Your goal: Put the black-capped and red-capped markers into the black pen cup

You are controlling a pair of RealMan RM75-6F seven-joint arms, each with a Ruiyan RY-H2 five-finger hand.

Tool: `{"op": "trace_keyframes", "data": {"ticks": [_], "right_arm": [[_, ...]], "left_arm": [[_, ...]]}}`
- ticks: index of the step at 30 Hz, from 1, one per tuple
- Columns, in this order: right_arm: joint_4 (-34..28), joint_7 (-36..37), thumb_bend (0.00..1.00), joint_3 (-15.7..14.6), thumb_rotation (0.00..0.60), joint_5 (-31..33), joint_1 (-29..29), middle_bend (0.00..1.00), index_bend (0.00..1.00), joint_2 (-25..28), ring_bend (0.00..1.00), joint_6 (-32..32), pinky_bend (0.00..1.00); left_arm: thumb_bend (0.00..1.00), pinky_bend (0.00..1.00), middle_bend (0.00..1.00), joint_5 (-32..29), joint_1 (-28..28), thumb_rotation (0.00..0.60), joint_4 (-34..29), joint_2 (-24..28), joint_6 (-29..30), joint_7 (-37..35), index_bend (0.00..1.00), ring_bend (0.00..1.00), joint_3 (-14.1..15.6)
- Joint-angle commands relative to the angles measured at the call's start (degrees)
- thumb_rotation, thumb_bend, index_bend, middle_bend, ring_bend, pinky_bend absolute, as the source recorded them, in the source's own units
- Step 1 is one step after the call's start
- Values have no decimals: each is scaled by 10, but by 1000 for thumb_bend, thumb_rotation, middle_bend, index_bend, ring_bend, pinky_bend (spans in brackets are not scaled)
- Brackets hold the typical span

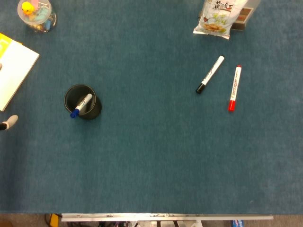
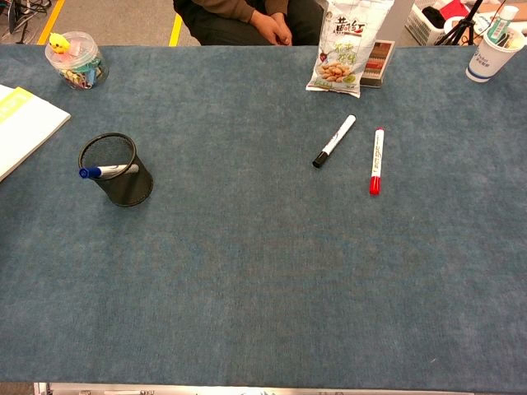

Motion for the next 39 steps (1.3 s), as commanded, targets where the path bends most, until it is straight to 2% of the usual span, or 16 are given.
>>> {"op": "trace_keyframes", "data": {"ticks": [1,5,14,18,24,32,39], "right_arm": [[0,2,256,0,600,-4,1,219,339,-2,75,-2,10],[-2,4,256,4,600,-11,3,219,339,-1,75,4,10],[-28,8,256,34,600,-8,18,219,339,28,76,11,10],[-41,2,256,41,600,-7,23,219,339,36,76,12,10],[-49,-8,256,42,600,-4,24,219,339,35,75,10,10],[-51,-10,256,41,600,1,21,219,339,36,76,12,10],[-51,-9,256,39,600,1,17,219,339,36,75,16,10]], "left_arm": [[88,57,86,-4,-2,600,1,-3,-6,3,47,54,-1],[88,57,86,-10,-5,600,1,-2,-23,-22,47,54,-2],[87,58,87,-33,-52,600,10,21,-174,-186,77,54,2],[86,58,89,-34,-76,600,34,12,-231,-271,77,56,-4],[86,76,92,-24,-101,600,82,-21,-280,-363,75,73,-8],[86,83,98,-1,-118,600,139,-69,-295,-428,75,77,-4],[86,83,103,34,-126,600,164,-88,-296,-481,75,78,11]]}}
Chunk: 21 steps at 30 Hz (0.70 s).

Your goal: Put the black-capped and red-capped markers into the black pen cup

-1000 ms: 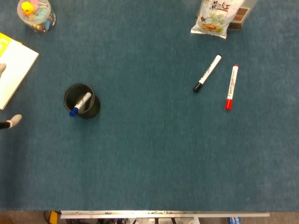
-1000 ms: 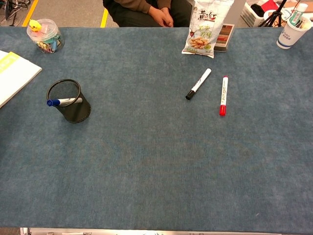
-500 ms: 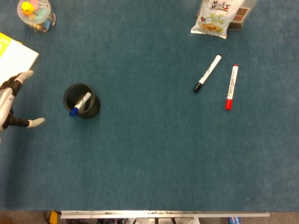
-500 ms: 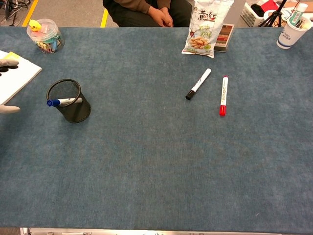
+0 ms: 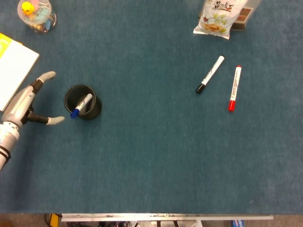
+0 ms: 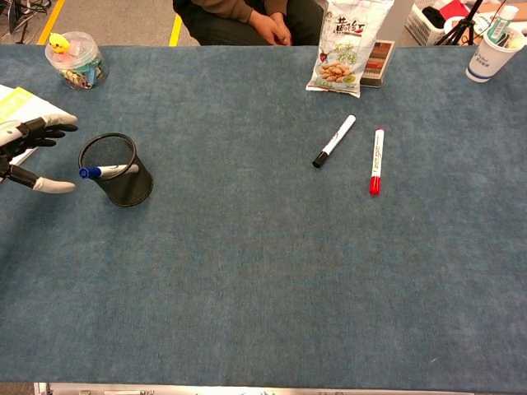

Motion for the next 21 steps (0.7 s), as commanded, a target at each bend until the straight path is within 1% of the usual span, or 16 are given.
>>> {"op": "trace_keyframes", "data": {"ticks": [1,9,21], "right_arm": [[0,0,256,-1,600,-1,-1,219,339,0,75,1,10],[2,4,256,-2,600,-2,-4,219,339,-1,75,4,10],[1,3,256,-3,600,-2,-12,219,339,4,75,14,10]], "left_arm": [[86,83,104,19,-4,600,12,-9,3,-24,75,79,9],[86,83,124,36,-13,600,32,-32,12,-50,75,100,19],[85,95,150,36,-29,600,60,-77,13,-76,79,121,20]]}}
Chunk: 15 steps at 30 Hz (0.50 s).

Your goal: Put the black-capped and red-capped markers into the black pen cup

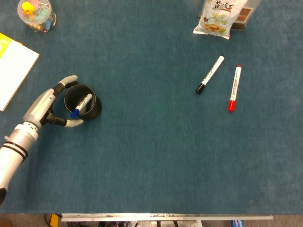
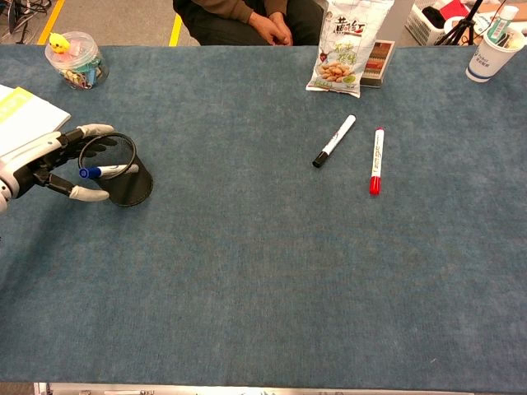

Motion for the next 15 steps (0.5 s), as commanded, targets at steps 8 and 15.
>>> {"op": "trace_keyframes", "data": {"ticks": [8,15], "right_arm": [[3,5,256,-1,600,0,-5,219,339,2,76,4,10],[6,8,256,0,600,-1,-7,219,339,2,75,7,10]], "left_arm": [[85,126,200,-18,-8,600,19,-32,2,-5,133,159,-9],[85,161,260,-32,-10,600,31,-50,2,1,220,208,-16]]}}
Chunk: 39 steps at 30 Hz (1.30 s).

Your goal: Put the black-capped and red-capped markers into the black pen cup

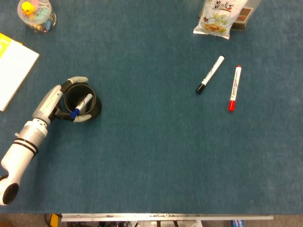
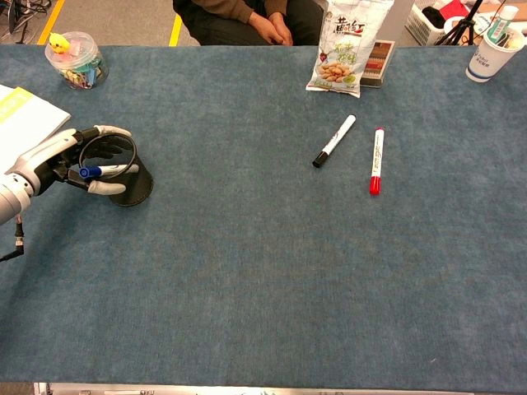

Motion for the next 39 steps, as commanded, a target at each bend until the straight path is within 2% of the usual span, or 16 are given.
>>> {"op": "trace_keyframes", "data": {"ticks": [1,8,13,19,22,29,39], "right_arm": [[1,1,257,0,600,-1,-1,219,339,0,75,1,10],[1,1,256,-2,600,-7,5,219,339,0,75,-9,10],[0,-3,256,-5,600,-22,23,220,339,-7,75,-34,30],[5,-22,256,-10,600,-53,70,239,339,-29,75,-94,44],[23,-60,254,-12,600,-71,102,243,341,-53,75,-131,45],[48,-75,247,-15,600,-80,186,243,392,-113,75,-245,45],[123,-131,247,-9,600,-57,276,254,398,-224,76,-348,45]], "left_arm": [[85,166,275,-3,-1,600,3,-3,0,2,231,223,-1],[86,227,402,-9,1,600,-1,-3,8,4,323,358,-7],[86,241,409,-5,-1,600,-22,12,15,12,331,363,-9],[86,242,409,13,-6,600,-76,46,31,33,328,363,-9],[86,242,409,20,-6,600,-105,61,37,47,327,363,-6],[86,242,406,38,-9,600,-168,89,46,93,325,363,7],[86,242,404,28,-14,600,-202,92,51,139,324,363,4]]}}
